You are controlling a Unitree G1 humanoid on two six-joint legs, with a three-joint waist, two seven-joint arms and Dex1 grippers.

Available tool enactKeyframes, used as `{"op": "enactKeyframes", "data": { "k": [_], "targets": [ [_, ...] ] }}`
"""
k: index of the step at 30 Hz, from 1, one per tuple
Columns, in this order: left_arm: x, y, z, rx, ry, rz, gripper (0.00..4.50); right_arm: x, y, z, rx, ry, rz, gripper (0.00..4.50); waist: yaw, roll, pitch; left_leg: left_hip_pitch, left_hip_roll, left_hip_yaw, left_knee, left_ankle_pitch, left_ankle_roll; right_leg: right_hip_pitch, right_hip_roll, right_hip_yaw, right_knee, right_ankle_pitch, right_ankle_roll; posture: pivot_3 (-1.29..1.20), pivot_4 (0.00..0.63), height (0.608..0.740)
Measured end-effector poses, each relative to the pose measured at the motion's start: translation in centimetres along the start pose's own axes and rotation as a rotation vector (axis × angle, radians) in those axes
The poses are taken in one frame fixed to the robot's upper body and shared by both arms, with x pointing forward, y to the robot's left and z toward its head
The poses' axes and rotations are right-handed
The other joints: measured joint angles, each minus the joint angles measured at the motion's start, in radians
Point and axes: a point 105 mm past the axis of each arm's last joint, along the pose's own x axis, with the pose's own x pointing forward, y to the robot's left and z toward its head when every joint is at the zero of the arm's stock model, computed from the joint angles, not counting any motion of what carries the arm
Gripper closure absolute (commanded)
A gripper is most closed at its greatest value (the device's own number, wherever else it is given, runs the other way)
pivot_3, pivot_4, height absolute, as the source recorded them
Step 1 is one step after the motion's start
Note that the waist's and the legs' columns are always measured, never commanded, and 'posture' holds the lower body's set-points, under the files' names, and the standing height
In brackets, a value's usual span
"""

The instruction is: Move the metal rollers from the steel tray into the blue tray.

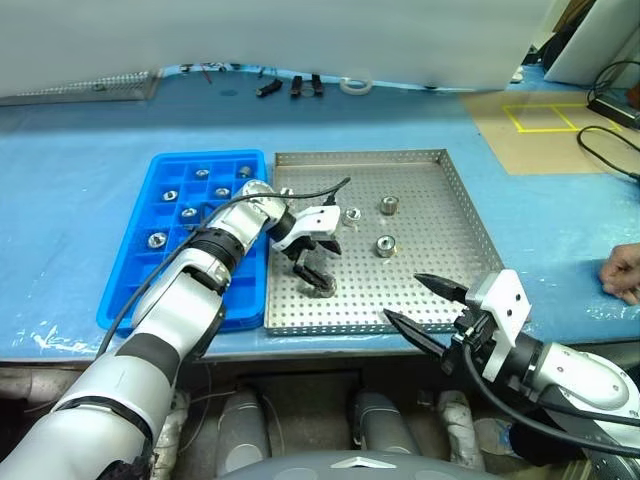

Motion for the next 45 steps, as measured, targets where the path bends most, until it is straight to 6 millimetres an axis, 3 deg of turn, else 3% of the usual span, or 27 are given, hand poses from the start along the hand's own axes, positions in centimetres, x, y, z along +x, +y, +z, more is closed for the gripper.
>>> {"op": "enactKeyframes", "data": {
  "k": [13, 22, 30, 33, 36, 37, 41, 45],
  "targets": [
    [-1.0, -1.1, -1.0, -0.007, 0.018, -0.089, 0.16, 0.5, -0.1, 0.2, -0.014, -0.013, -0.019, 0.46, 0.002, 0.0, 0.0, 0.001, -0.007, 0.004, -0.003, -0.002, 0.006, 0.0, -0.008, 0.002, -0.001, -0.002, 0.003, -0.46, 0.15, 0.74],
    [0.8, -1.5, -0.1, 0.01, -0.036, -0.105, 0.16, 0.6, -0.1, 0.2, -0.021, -0.011, -0.032, 0.46, 0.002, -0.001, 0.0, 0.002, -0.007, 0.006, -0.003, -0.004, 0.008, 0.0, -0.008, 0.003, -0.001, -0.003, 0.003, -0.47, 0.15, 0.74],
    [1.3, -2.3, -1.1, 0.0, -0.01, -0.124, 0.16, 0.6, -0.4, 0.3, -0.029, -0.016, -0.048, 0.46, -0.002, -0.001, 0.0, 0.005, -0.007, 0.01, -0.003, -0.004, 0.009, 0.0, -0.008, 0.008, -0.001, -0.003, 0.004, -0.47, 0.15, 0.74],
    [1.3, -2.1, -1.2, 0.0, -0.004, -0.106, 0.76, 0.7, -0.5, 0.5, -0.04, -0.021, -0.047, 0.46, -0.001, -0.001, 0.0, 0.005, -0.007, 0.01, -0.003, -0.004, 0.009, 0.0, -0.008, 0.008, -0.001, -0.003, 0.004, -0.47, 0.15, 0.74],
    [1.4, -1.8, -1.2, -0.006, -0.008, -0.081, 1.71, 0.7, -0.5, 0.6, -0.043, -0.024, -0.048, 0.46, -0.001, -0.001, 0.0, 0.005, -0.007, 0.011, -0.003, -0.005, 0.01, 0.0, -0.008, 0.008, -0.001, -0.003, 0.004, -0.46, 0.15, 0.74],
    [1.5, -1.7, -1.1, -0.007, -0.009, -0.073, 1.71, 0.8, -0.5, 0.6, -0.042, -0.024, -0.048, 0.46, -0.001, -0.001, 0.0, 0.005, -0.007, 0.011, -0.003, -0.005, 0.01, 0.0, -0.008, 0.009, -0.001, -0.003, 0.004, -0.46, 0.15, 0.74],
    [1.5, -1.8, -1.2, -0.017, -0.012, -0.078, 2.74, 0.8, -0.6, 0.5, -0.039, -0.02, -0.048, 0.46, 0.0, -0.001, 0.0, 0.005, -0.007, 0.011, -0.003, -0.005, 0.01, 0.0, -0.008, 0.009, -0.001, -0.003, 0.004, -0.46, 0.15, 0.74],
    [1.6, -1.6, -1.1, -0.032, -0.019, -0.059, 2.81, 0.8, -0.7, 0.2, -0.03, -0.012, -0.043, 0.46, 0.001, -0.001, 0.0, 0.005, -0.008, 0.012, -0.003, -0.005, 0.01, 0.0, -0.008, 0.009, -0.001, -0.003, 0.004, -0.45, 0.15, 0.74]
  ]
}}
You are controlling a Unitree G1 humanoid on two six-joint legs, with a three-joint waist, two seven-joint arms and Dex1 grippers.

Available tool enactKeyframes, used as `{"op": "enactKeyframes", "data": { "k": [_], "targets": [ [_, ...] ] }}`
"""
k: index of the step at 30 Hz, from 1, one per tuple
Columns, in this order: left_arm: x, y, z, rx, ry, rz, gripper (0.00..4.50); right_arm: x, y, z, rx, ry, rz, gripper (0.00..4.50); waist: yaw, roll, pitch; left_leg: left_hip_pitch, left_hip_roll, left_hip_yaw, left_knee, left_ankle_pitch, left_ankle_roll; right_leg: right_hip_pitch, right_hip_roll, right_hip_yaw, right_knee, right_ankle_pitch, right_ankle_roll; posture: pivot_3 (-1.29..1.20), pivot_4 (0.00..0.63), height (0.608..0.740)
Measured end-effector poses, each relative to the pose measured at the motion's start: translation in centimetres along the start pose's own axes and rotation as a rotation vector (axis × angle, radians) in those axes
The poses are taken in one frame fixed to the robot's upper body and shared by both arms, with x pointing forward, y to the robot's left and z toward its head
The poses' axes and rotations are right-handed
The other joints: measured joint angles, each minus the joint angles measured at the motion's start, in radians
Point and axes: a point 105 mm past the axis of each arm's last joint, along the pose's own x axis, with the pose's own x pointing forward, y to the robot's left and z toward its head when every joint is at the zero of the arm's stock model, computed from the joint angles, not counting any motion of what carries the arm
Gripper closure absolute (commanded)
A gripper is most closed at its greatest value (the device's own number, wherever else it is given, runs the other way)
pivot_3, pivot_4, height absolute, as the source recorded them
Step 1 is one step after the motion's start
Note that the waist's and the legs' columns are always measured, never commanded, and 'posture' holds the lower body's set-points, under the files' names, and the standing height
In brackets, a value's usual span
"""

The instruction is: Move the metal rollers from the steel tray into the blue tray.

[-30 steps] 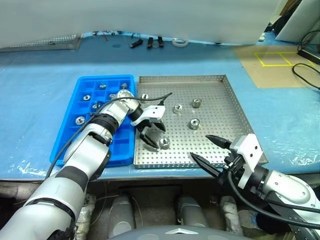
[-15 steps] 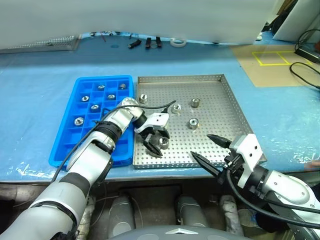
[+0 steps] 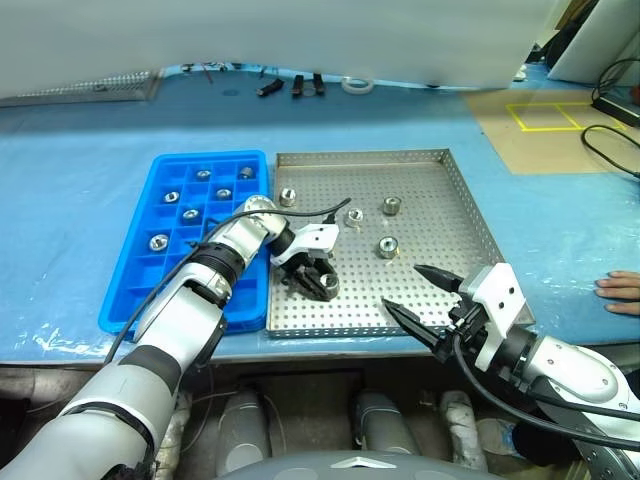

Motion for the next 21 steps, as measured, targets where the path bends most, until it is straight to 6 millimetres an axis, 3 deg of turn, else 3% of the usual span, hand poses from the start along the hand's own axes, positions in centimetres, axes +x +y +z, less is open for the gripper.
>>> {"op": "enactKeyframes", "data": {
  "k": [7, 13, 21],
  "targets": [
    [-1.4, 1.1, 1.5, -0.085, -0.156, 0.083, 2.81, 0.1, 0.6, -0.3, 0.011, 0.01, 0.041, 0.46, 0.001, 0.0, 0.0, -0.001, 0.0, 0.0, 0.0, 0.0, 0.0, -0.001, 0.0, 0.0, 0.0, 0.0, 0.0, -0.4, 0.15, 0.74],
    [-6.6, 2.0, 3.8, -0.039, -0.258, 0.251, 2.81, 1.1, 0.2, 0.1, -0.019, -0.008, 0.105, 0.46, 0.003, 0.0, 0.0, 0.0, 0.0, 0.0, -0.001, 0.0, 0.0, -0.001, 0.0, 0.0, 0.0, 0.0, 0.0, -0.26, 0.15, 0.74],
    [-11.5, 2.4, 3.1, -0.156, -0.367, 0.65, 2.81, 5.0, -2.1, 2.8, -0.094, -0.099, 0.267, 0.46, 0.032, 0.0, 0.001, -0.001, 0.001, 0.0, -0.001, 0.0, -0.001, -0.001, 0.0, -0.003, 0.003, -0.001, -0.001, 0.06, 0.15, 0.74]
  ]
}}
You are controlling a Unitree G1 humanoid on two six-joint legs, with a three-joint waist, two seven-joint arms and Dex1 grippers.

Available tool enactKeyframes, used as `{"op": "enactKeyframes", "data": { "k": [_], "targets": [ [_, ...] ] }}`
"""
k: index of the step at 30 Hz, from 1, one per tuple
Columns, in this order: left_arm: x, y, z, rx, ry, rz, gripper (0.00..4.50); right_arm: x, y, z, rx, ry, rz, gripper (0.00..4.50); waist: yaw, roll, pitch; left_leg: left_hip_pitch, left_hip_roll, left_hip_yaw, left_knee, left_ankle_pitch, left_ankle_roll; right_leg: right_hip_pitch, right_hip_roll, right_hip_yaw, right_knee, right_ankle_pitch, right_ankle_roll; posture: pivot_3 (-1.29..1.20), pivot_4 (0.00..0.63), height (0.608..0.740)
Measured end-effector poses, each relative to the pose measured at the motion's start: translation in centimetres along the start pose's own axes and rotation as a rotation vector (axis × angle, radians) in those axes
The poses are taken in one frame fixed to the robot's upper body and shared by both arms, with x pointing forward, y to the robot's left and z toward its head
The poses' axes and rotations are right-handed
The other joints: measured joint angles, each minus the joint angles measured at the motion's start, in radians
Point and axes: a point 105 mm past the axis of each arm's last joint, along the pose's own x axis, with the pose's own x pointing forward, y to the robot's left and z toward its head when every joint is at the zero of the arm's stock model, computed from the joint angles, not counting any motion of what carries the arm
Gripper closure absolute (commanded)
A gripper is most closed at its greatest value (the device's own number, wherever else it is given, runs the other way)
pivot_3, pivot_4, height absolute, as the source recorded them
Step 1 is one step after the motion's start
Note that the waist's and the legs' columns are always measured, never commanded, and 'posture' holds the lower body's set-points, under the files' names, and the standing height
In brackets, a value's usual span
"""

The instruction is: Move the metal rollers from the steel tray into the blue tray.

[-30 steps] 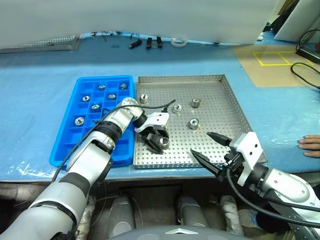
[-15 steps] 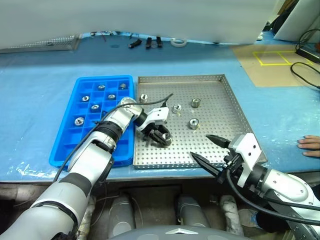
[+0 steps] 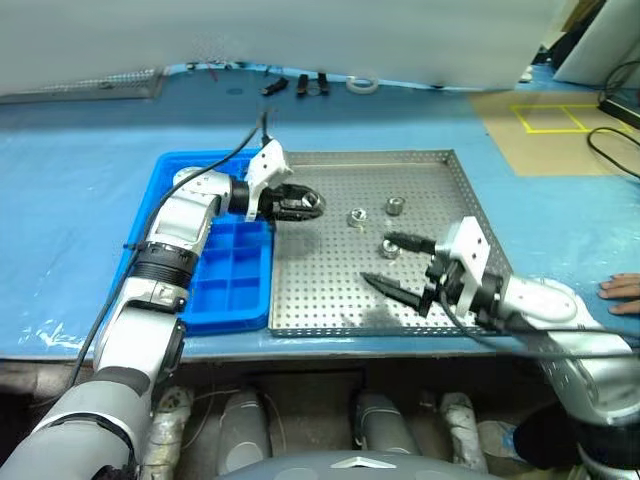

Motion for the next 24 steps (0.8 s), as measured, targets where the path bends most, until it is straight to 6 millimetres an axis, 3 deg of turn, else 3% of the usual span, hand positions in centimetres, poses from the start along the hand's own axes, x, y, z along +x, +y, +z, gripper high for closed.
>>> {"op": "enactKeyframes", "data": {
  "k": [3, 7, 10, 15, 24],
  "targets": [
    [-2.7, 0.0, -1.3, -0.055, 0.003, 0.146, 2.81, 1.7, -0.2, 0.0, -0.002, -0.01, 0.1, 0.46, 0.016, 0.0, 0.0, -0.001, 0.0, -0.002, -0.001, 0.0, 0.0, 0.0, 0.0, -0.003, 0.0, -0.001, -0.002, 0.16, 0.15, 0.74],
    [-5.7, -2.4, -3.3, -0.143, 0.007, 0.275, 2.81, 4.3, -0.7, 0.8, -0.04, -0.038, 0.207, 0.46, 0.05, 0.0, 0.0, -0.01, 0.001, -0.008, -0.002, 0.002, -0.004, -0.005, 0.0, -0.013, 0.001, -0.003, -0.005, 0.29, 0.15, 0.74],
    [-8.1, -3.5, -3.2, -0.171, -0.012, 0.417, 2.81, 5.9, -0.7, 1.5, -0.074, -0.062, 0.292, 0.46, 0.096, 0.0, 0.0, -0.019, 0.002, -0.016, -0.001, 0.003, -0.005, -0.009, 0.0, -0.019, 0.003, -0.004, -0.006, 0.36, 0.15, 0.74],
    [-11.1, -4.8, -3.2, -0.187, -0.008, 0.55, 2.81, 7.0, -0.1, 1.5, -0.078, -0.074, 0.385, 0.46, 0.156, 0.0, 0.0, -0.022, 0.001, -0.018, 0.001, 0.003, -0.005, -0.009, -0.001, -0.022, 0.003, -0.004, -0.006, 0.47, 0.15, 0.74],
    [-16.0, -7.3, -7.5, -0.32, 0.121, 0.735, 2.81, 8.1, 0.4, 1.6, -0.079, -0.089, 0.464, 0.46, 0.217, 0.0, 0.0, -0.021, 0.002, -0.019, 0.001, 0.003, -0.005, -0.009, 0.0, -0.021, 0.003, -0.004, -0.006, 0.51, 0.15, 0.74]
  ]
}}
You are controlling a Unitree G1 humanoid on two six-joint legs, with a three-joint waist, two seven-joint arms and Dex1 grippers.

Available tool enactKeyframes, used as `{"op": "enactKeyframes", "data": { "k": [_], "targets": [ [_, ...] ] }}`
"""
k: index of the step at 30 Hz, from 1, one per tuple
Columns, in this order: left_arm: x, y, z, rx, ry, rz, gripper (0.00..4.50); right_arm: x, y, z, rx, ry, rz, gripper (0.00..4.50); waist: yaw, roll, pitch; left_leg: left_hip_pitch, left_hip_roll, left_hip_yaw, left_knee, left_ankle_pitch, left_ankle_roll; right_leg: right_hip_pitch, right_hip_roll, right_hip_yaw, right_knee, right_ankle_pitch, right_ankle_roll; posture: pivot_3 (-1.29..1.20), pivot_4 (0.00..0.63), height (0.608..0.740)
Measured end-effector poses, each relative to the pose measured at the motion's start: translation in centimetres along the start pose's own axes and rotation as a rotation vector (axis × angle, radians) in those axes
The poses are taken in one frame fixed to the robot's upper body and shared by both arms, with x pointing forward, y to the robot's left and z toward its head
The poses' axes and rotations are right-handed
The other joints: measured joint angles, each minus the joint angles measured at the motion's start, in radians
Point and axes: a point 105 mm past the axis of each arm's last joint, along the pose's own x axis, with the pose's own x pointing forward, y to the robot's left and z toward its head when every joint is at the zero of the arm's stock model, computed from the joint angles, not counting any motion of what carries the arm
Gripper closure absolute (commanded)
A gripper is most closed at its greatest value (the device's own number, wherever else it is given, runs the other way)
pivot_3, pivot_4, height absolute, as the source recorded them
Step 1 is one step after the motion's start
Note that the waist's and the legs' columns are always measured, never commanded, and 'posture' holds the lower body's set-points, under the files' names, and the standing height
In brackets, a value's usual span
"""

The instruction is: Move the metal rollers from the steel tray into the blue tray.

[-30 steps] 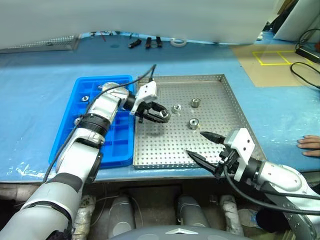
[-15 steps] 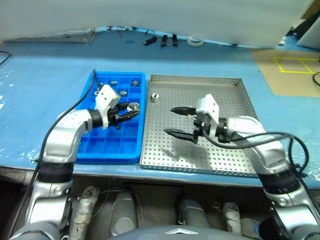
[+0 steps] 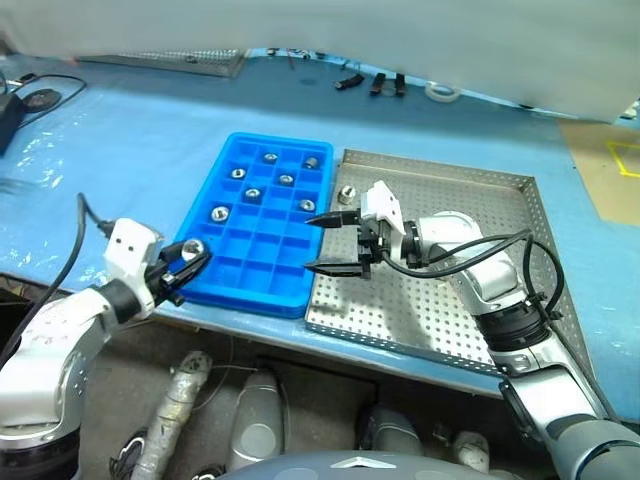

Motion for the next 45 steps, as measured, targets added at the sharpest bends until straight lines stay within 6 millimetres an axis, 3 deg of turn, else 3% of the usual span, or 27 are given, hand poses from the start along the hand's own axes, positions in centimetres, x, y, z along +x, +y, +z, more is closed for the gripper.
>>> {"op": "enactKeyframes", "data": {
  "k": [7, 22, 27, 29, 35, 41, 45],
  "targets": [
    [-0.6, 1.1, -1.1, -0.019, 0.033, 0.078, 2.81, 0.0, 0.0, -0.1, -0.002, 0.008, 0.009, 0.46, 0.041, 0.0, 0.0, 0.001, 0.0, 0.0, 0.0, 0.0, 0.0, 0.0, 0.0, 0.001, 0.0, 0.0, 0.0, 0.49, 0.15, 0.74],
    [1.7, 1.1, -0.4, -0.015, 0.027, 0.056, 2.81, -0.4, -0.1, -0.5, 0.004, 0.023, -0.021, 0.46, 0.055, 0.0, 0.0, 0.006, -0.001, 0.0, 0.0, 0.003, -0.004, 0.0, 0.001, 0.005, 0.007, 0.0, 0.001, 0.44, 0.15, 0.74],
    [1.7, 1.5, -0.7, -0.019, 0.039, 0.062, 1.22, -0.6, -0.1, -0.6, 0.007, 0.026, -0.032, 0.46, 0.053, 0.0, 0.0, 0.007, -0.001, 0.0, 0.0, 0.003, -0.004, -0.001, 0.002, 0.006, 0.008, 0.0, 0.001, 0.42, 0.15, 0.74],
    [1.8, 1.3, -0.6, -0.017, 0.043, 0.045, 1.22, -0.6, -0.1, -0.7, 0.008, 0.027, -0.04, 0.46, 0.054, 0.0, 0.0, 0.007, -0.001, 0.0, 0.0, 0.003, -0.004, -0.001, 0.002, 0.006, 0.009, 0.0, 0.001, 0.42, 0.15, 0.74],
    [2.6, 0.2, 1.1, -0.025, -0.014, -0.037, 1.22, -0.7, -0.1, -0.4, -0.004, 0.022, -0.057, 0.46, 0.052, 0.0, 0.0, 0.007, -0.001, 0.0, 0.001, 0.003, -0.005, -0.002, 0.002, 0.006, 0.012, 0.0, 0.0, 0.38, 0.15, 0.74],
    [4.2, -1.7, 6.0, -0.024, -0.164, -0.172, 1.22, -2.0, -0.5, 0.1, -0.008, 0.027, -0.129, 0.46, 0.048, 0.0, 0.0, 0.007, -0.001, 0.0, 0.004, 0.005, -0.008, -0.002, 0.001, 0.007, 0.015, 0.0, 0.0, 0.27, 0.15, 0.74],
    [6.1, -2.9, 7.3, -0.019, -0.169, -0.271, 1.22, -3.4, -1.0, -0.1, -0.002, 0.035, -0.219, 0.46, 0.024, 0.0, 0.0, 0.007, -0.002, 0.001, 0.005, 0.007, -0.011, -0.002, 0.001, 0.007, 0.015, 0.0, 0.001, 0.17, 0.15, 0.74]
  ]
}}
